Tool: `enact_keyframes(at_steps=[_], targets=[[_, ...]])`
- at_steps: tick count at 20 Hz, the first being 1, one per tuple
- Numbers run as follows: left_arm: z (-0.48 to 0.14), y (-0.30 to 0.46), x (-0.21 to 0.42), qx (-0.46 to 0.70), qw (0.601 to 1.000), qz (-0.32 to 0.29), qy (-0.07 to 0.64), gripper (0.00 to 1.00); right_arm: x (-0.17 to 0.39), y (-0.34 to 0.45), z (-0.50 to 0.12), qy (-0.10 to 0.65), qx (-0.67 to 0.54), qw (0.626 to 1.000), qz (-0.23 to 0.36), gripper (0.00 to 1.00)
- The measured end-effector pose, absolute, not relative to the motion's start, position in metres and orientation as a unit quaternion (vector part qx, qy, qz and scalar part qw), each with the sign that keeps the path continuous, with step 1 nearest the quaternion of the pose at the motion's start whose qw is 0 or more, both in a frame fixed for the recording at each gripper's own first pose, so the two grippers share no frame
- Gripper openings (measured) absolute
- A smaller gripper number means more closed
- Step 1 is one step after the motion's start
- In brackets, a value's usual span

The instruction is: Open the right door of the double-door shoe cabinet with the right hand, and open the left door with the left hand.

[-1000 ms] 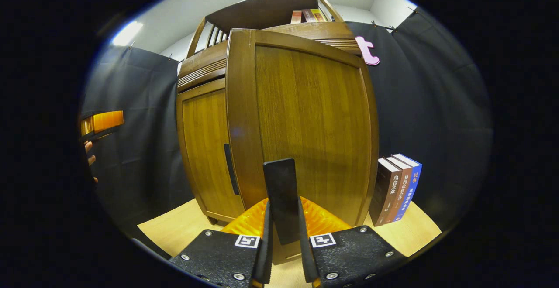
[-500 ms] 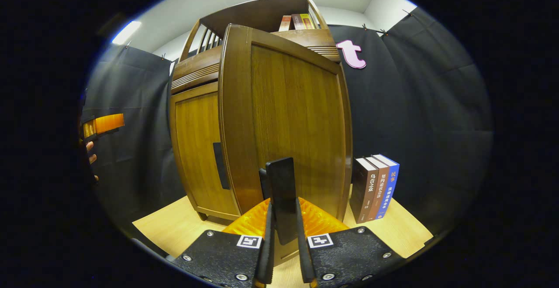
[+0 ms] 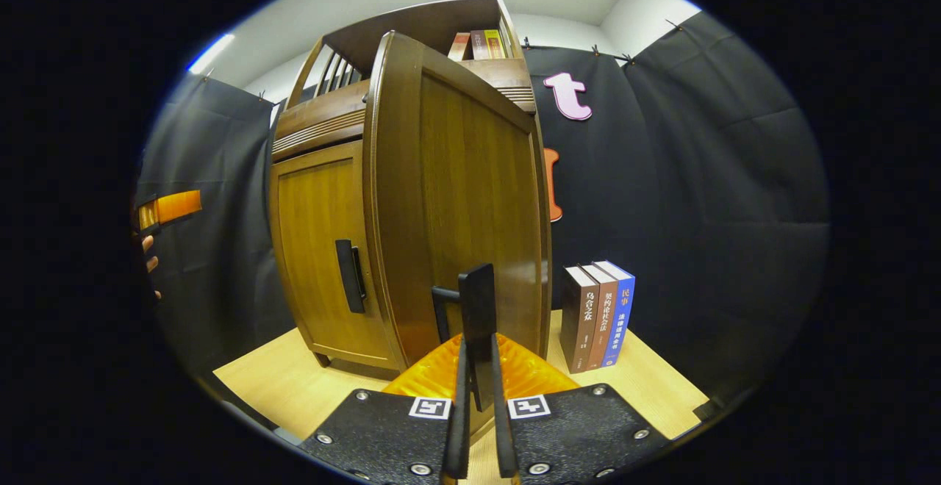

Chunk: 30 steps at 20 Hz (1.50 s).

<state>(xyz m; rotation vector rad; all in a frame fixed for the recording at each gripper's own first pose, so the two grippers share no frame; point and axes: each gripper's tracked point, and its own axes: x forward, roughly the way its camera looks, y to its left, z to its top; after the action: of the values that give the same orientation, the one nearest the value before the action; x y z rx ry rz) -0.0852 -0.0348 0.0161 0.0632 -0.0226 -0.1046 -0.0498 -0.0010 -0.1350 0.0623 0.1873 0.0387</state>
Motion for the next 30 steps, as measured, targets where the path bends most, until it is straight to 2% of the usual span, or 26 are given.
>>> enact_keyframes(at_steps=[5, 7, 8, 9, 13, 14, 15, 16, 18, 19, 20, 21, 23, 30], targets=[[0.021, -0.040, -0.087, 0.034, 0.998, -0.051, -0.014, 0.94, -0.057, -0.022, -0.133, 0.088, 0.026, 0.996, 0.000, 0.11], [0.024, -0.043, -0.088, 0.034, 0.998, -0.053, -0.017, 0.96, -0.061, -0.033, -0.132, 0.089, 0.021, 0.996, -0.012, 0.10], [0.024, -0.045, -0.089, 0.034, 0.998, -0.055, -0.018, 0.96, -0.061, -0.037, -0.133, 0.089, 0.019, 0.996, -0.017, 0.00], [0.025, -0.047, -0.089, 0.037, 0.998, -0.056, -0.018, 0.94, -0.061, -0.041, -0.132, 0.089, 0.015, 0.996, -0.020, 0.08], [0.028, -0.053, -0.091, 0.039, 0.997, -0.059, -0.021, 0.95, -0.060, -0.053, -0.130, 0.088, 0.018, 0.996, -0.021, 0.07], [0.029, -0.054, -0.092, 0.040, 0.997, -0.058, -0.021, 0.94, -0.060, -0.056, -0.130, 0.088, 0.019, 0.996, -0.021, 0.17], [0.030, -0.055, -0.092, 0.041, 0.997, -0.058, -0.022, 0.95, -0.061, -0.060, -0.131, 0.087, 0.018, 0.996, -0.023, 0.17], [0.031, -0.056, -0.092, 0.041, 0.997, -0.058, -0.022, 0.94, -0.060, -0.065, -0.130, 0.086, 0.018, 0.996, -0.026, 0.06], [0.033, -0.060, -0.091, 0.041, 0.997, -0.058, -0.023, 0.94, -0.060, -0.075, -0.130, 0.085, 0.018, 0.996, -0.031, 0.06], [0.033, -0.061, -0.091, 0.041, 0.997, -0.059, -0.024, 0.95, -0.060, -0.080, -0.129, 0.085, 0.019, 0.996, -0.035, 0.16], [0.032, -0.062, -0.090, 0.040, 0.997, -0.059, -0.023, 0.95, -0.059, -0.086, -0.130, 0.085, 0.019, 0.995, -0.039, 0.05], [0.032, -0.064, -0.090, 0.041, 0.997, -0.060, -0.023, 0.95, -0.059, -0.091, -0.130, 0.085, 0.020, 0.995, -0.043, 0.00], [0.031, -0.067, -0.090, 0.042, 0.997, -0.062, -0.022, 0.95, -0.058, -0.102, -0.129, 0.085, 0.020, 0.995, -0.050, 0.03], [0.030, -0.074, -0.085, 0.041, 0.997, -0.063, -0.021, 0.95, -0.057, -0.120, -0.129, 0.084, 0.033, 0.995, -0.041, 0.03]])
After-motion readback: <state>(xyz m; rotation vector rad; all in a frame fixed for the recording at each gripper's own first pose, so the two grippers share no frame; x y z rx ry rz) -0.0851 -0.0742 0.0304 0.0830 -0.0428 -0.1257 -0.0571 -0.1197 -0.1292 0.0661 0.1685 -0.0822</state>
